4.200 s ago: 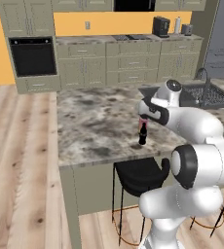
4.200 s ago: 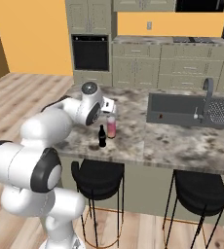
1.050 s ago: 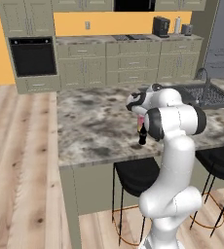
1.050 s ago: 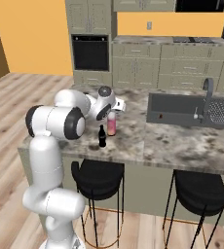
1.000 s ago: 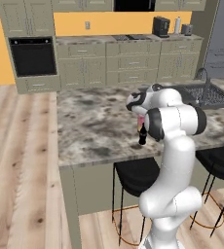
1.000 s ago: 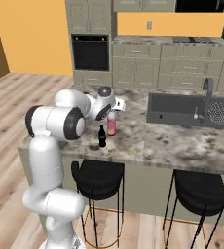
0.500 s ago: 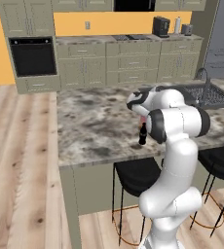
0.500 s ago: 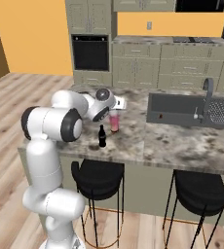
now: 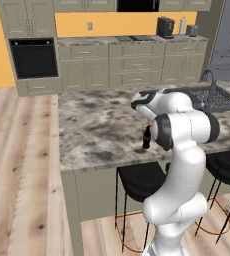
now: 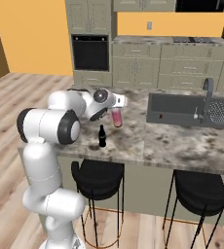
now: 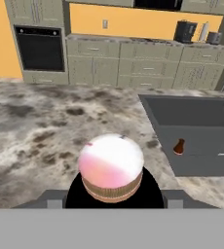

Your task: Place the large bottle from the dining counter next to the other large bottle outside the sink, and place the small bottle from the dining counter next to the other small bottle inside the sink.

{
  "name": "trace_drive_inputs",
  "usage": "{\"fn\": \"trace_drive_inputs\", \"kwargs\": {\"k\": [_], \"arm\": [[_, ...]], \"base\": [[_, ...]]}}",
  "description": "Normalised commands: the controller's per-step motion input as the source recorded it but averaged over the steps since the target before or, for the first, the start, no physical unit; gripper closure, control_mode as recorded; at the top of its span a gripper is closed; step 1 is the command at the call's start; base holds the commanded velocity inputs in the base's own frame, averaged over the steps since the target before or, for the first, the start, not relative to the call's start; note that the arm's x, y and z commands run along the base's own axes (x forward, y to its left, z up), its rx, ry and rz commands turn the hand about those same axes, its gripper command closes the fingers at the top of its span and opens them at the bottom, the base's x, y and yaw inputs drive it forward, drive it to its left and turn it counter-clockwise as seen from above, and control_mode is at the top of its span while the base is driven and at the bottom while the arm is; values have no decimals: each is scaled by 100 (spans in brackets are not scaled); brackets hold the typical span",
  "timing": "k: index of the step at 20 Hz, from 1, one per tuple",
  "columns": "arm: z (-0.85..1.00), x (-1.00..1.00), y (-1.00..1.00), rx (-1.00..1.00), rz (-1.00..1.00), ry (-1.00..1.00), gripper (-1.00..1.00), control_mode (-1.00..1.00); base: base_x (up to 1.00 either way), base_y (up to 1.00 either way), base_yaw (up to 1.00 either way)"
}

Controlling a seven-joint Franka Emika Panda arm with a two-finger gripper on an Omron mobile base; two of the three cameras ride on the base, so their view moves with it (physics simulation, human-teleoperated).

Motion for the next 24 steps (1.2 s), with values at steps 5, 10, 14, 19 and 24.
{"fn": "trace_drive_inputs", "kwargs": {"k": [5, 10, 14, 19, 24], "arm": [[21, -36, -18, 0, 0, -9, 100, -100], [-3, -16, -13, 0, 0, -1, 100, -100], [-14, -4, -7, 0, 0, 0, 100, -100], [-21, -4, -2, 0, 0, 0, 100, -100], [0, 0, 0, 0, 0, 0, 100, 100]], "base": [[0, 0, 0], [0, 0, 0], [0, 0, 0], [0, 0, 0], [-45, -3, 0]]}}
